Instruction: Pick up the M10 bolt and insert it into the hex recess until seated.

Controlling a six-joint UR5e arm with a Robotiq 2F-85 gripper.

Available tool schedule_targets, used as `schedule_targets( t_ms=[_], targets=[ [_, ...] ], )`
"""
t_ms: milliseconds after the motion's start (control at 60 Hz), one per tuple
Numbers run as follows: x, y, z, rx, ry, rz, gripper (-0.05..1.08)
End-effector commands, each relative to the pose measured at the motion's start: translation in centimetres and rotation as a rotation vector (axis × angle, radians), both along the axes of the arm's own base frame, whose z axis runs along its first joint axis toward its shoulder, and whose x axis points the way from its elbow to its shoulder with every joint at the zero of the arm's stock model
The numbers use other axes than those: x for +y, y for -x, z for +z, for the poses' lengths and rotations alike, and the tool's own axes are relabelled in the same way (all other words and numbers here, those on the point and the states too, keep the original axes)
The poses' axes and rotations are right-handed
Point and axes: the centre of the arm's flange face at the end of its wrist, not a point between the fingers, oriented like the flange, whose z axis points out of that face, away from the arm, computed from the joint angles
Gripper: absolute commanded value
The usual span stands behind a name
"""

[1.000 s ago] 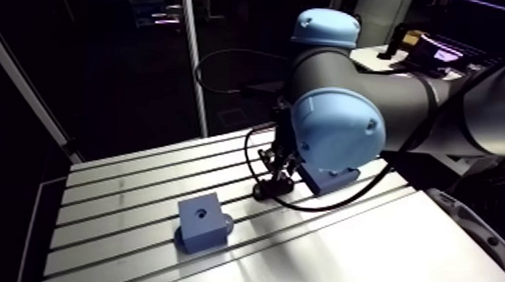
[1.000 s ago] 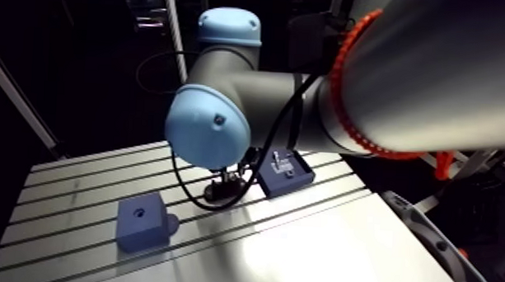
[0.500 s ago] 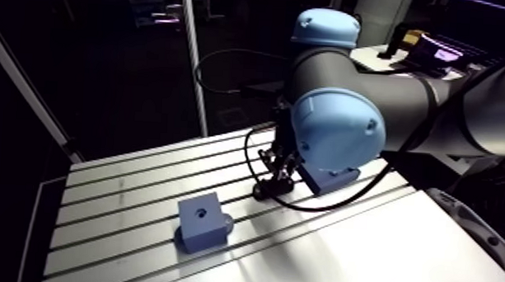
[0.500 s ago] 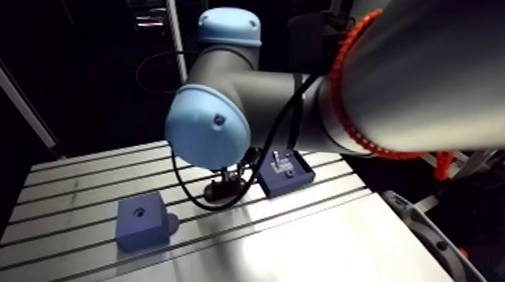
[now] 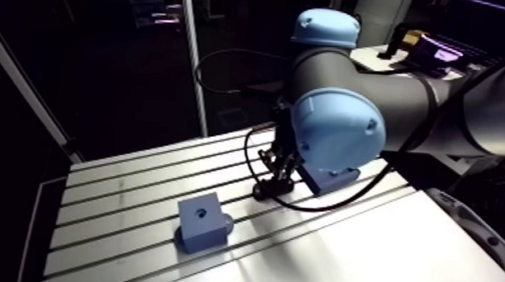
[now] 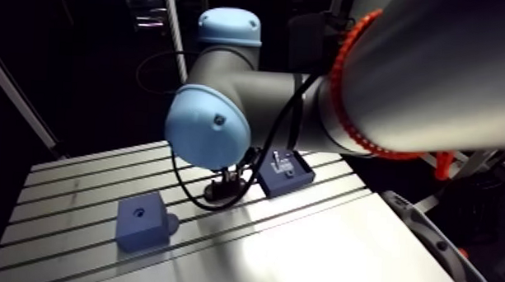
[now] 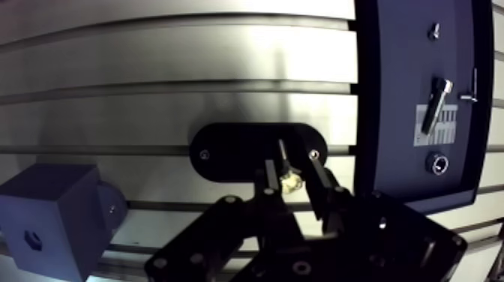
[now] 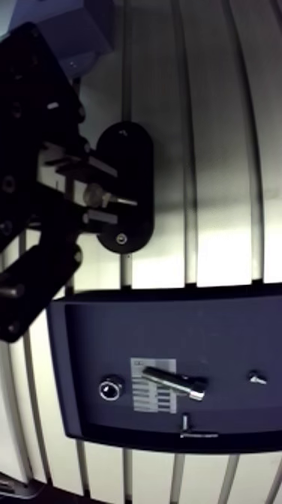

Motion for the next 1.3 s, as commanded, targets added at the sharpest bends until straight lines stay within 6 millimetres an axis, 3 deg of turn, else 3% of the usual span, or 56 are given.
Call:
schedule_targets(
  t_ms=[17,1300],
  targets=[
    [-0.01,0.00,0.01,0.000,0.001,-0.002,0.67],
    [-0.16,0.11,0.10,0.000,-0.004,0.005,0.70]
  ],
)
